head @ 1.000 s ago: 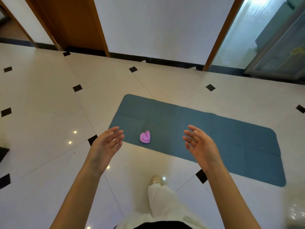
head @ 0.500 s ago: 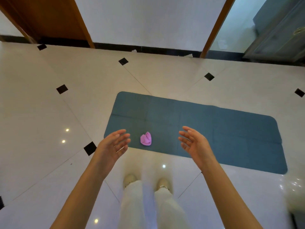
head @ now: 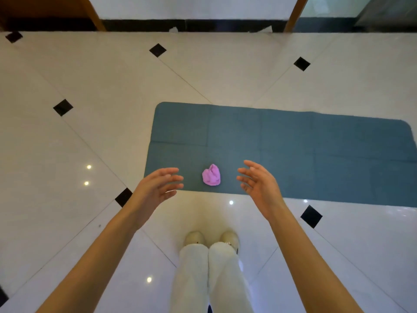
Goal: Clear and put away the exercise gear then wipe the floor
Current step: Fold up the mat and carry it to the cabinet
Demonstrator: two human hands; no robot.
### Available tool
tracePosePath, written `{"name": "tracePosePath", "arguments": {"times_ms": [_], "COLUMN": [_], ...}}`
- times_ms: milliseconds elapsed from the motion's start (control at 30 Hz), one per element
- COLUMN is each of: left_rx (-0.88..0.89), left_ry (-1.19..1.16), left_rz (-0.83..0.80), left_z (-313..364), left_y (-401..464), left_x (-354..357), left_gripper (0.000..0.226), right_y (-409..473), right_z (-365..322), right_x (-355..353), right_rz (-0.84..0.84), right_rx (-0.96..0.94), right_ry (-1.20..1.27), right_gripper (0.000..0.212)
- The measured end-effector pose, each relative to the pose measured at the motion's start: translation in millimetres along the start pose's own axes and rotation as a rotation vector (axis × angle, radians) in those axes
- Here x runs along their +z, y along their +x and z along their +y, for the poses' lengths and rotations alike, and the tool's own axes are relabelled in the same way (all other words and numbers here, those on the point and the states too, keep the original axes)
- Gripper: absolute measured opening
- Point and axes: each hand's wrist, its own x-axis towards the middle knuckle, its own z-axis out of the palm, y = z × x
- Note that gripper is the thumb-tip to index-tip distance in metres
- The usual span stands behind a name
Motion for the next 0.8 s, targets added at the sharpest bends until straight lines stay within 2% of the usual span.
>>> {"name": "tracePosePath", "arguments": {"times_ms": [100,267,367,500,567,667,800], "left_rx": [-0.009,0.056,0.124,0.193,0.284,0.371,0.491], "left_ry": [0.069,0.250,0.448,0.647,0.804,1.077,1.244], "left_rz": [0.023,0.067,0.045,0.040,0.019,-0.123,-0.191], "left_z": [-49.6,-147.9,-213.2,-303.9,-340.7,-383.3,-425.3], "left_y": [63.3,173.4,243.3,333.8,372.9,425.1,489.6], "left_x": [-14.9,-39.9,-56.5,-79.4,-88.0,-97.6,-106.4], "left_gripper": [0.017,0.019,0.020,0.021,0.029,0.053,0.087], "right_y": [60.7,161.0,223.4,309.3,350.6,403.6,455.7], "right_z": [44.9,125.2,176.1,247.1,281.1,327.8,369.8], "right_x": [-16.6,-47.8,-68.5,-98.3,-110.1,-125.6,-141.1], "right_rz": [0.024,0.022,0.007,-0.025,-0.054,-0.099,-0.151], "right_rx": [0.030,0.064,0.065,0.001,-0.085,-0.218,-0.395], "right_ry": [-0.082,-0.174,-0.263,-0.483,-0.647,-0.924,-1.200], "right_gripper": [0.020,0.019,0.018,0.023,0.023,0.036,0.057]}}
